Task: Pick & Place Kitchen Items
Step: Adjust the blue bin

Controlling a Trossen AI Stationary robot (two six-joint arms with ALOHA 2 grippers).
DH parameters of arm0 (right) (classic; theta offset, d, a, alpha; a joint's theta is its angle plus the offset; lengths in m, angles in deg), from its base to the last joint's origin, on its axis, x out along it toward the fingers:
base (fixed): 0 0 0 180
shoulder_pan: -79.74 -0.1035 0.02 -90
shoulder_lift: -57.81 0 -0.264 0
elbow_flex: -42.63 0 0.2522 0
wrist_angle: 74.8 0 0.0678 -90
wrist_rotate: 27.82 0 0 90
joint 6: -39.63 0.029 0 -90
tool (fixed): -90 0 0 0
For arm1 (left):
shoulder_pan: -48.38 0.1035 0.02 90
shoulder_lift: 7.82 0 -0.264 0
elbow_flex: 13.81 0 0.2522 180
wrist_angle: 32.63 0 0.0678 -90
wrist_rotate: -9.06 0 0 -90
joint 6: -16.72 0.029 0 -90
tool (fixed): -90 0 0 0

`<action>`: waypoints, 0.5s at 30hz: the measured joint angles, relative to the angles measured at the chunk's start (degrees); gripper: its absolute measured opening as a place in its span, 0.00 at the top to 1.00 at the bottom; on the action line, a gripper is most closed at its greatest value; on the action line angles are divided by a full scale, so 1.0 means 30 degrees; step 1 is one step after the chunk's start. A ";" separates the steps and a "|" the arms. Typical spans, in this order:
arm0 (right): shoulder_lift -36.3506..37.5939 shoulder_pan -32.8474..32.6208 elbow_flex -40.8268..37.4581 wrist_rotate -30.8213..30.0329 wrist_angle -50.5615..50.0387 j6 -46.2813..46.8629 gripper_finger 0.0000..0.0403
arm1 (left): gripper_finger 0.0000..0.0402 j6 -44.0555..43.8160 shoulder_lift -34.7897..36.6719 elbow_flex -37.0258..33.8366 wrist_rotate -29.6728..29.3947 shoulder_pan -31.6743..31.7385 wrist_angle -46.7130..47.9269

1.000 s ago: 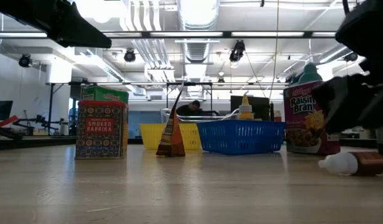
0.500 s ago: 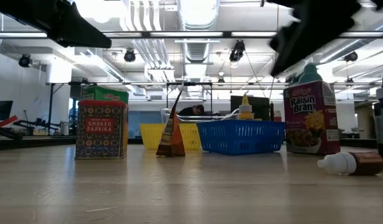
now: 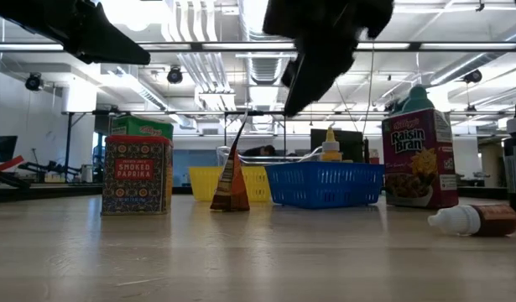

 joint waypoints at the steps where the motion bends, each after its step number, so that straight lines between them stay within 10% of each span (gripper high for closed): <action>1: -0.0469 0.0044 0.0228 -0.0098 -0.0119 -0.0146 0.85 | 0.66 0.0003 -0.0002 0.0003 0.0003 0.0000 0.0000; 15: -0.3600 0.0741 0.1464 -0.2392 -0.0590 -0.1438 0.98 | 0.66 0.0004 0.0006 0.0005 0.0005 -0.0002 0.0015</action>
